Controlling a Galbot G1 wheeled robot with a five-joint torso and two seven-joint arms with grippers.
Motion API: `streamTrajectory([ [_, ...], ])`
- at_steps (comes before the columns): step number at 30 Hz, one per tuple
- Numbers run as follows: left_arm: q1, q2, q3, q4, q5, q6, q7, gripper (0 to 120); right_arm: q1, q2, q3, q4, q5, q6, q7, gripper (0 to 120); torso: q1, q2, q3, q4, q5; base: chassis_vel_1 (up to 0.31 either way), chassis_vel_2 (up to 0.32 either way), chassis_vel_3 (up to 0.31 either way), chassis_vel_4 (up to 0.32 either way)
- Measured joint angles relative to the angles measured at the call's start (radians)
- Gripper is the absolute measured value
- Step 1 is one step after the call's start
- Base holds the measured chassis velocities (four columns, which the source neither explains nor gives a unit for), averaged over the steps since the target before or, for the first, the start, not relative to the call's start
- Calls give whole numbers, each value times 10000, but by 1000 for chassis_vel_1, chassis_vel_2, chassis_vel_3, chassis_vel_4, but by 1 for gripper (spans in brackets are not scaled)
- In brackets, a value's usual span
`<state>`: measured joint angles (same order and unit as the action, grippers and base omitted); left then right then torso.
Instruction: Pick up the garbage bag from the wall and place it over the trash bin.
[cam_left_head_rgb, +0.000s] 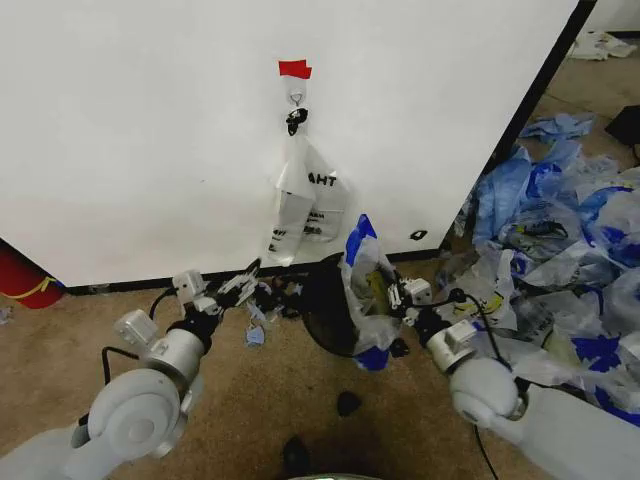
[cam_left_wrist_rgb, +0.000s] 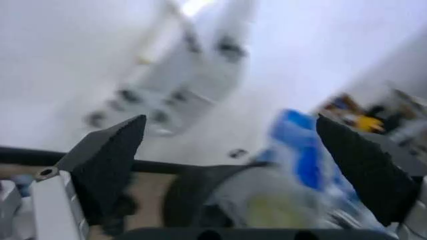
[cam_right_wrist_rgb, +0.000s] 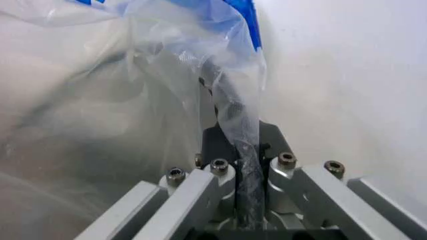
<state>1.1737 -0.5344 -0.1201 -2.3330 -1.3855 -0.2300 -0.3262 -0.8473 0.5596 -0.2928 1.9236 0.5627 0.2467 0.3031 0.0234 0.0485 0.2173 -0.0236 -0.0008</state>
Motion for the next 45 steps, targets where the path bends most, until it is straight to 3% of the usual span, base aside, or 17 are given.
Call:
streamTrajectory([
  [5,-267,38,622,-226,113,165,945,100,-27,-446,264,-79,-517,333,-943,0,-1,0,0,1,-1,0,0,0,0],
  [12,-1309,-116,1823,317,868,203,1624,100,-8,-774,638,-133,-1084,726,-2062,0,0,0,0,2,-1,0,0,0,0],
  [17,-2415,-225,2813,884,1154,98,1593,100,-22,-815,669,-33,-1084,757,-2258,0,0,0,0,-1,1,0,0,0,0],
  [21,-3537,-338,4347,1422,1387,-37,1666,100,-219,-765,697,33,-1063,757,-2260,0,0,0,0,1,2,0,0,0,0],
  [26,-4360,-611,5230,1582,1379,-90,1597,100,-541,-752,906,59,-1060,756,-2273,0,0,0,0,0,-2,0,0,0,0],
  [45,-6741,-1291,7129,2050,817,118,355,100,-941,-715,1305,43,-1045,757,-2312,0,0,0,-1,0,-1,0,0,0,0],
])
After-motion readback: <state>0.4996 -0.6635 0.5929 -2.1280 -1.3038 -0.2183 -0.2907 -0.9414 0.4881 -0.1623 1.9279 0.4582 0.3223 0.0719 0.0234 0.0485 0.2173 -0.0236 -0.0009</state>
